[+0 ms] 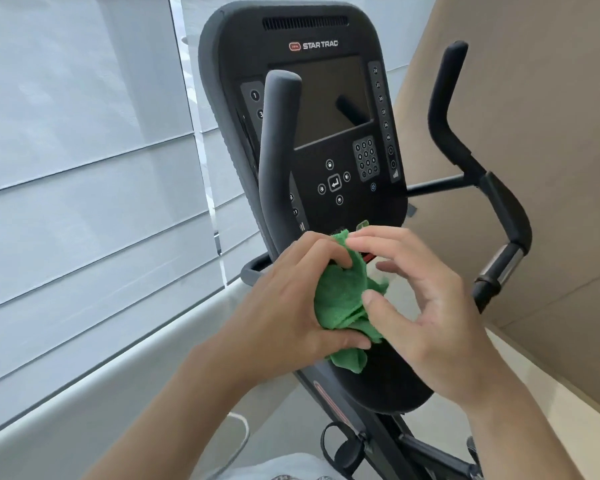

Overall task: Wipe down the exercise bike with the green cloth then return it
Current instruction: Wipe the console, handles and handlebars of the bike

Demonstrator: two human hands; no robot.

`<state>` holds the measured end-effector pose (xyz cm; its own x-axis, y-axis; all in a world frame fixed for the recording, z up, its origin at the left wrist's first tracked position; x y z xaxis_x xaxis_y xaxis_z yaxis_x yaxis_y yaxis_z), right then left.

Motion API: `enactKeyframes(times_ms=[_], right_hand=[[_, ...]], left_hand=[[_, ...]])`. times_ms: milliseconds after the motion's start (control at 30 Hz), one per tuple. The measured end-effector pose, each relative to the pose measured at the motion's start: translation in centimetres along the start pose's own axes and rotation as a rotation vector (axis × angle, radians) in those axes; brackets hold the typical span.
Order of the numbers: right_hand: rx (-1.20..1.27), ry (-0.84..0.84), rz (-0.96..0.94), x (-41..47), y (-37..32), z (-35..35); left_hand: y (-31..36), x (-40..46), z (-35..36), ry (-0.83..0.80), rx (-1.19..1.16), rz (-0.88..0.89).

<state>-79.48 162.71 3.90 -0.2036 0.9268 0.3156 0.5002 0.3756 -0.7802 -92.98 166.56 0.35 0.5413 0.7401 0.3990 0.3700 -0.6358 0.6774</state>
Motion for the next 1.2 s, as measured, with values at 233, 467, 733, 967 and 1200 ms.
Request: enactKeyframes(times_ms=[233, 467, 733, 967, 1200], right_hand=[[-0.089, 0.004, 0.174, -0.5, 1.9, 4.1], [-0.168, 0.083, 0.203, -1.1, 1.9, 3.8], [-0.138, 0.272, 0.428, -6.4, 2.8, 0.5], [-0.32, 0.06, 0.372, -8.0, 0.2, 2.2], [-0.416, 0.142, 0.287, -6.0, 3.1, 4.4]], left_hand=[[-2.1, -2.3, -0.8, 0.013, 0.011, -0.001], [-3.5, -4.6, -2.4, 0.063, 0.003, 0.019], [-1.2, -4.3, -0.6, 0.125, -0.097, 0.133], [0.0, -3.6, 1.6, 0.122, -0.344, -0.05], [0.7, -3.6, -1.4, 0.149, -0.283, -0.012]])
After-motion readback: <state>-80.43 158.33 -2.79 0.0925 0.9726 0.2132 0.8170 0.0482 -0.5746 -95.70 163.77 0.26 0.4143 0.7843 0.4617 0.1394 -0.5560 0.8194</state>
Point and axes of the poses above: each hand's wrist, its own x-axis towards the middle knuckle, its own z-axis out of the palm, y = z × x, the point moved 8 cm from there along x, towards the middle knuckle, and after that the axes turned 3 degrees about z, right-handed, at the moved point
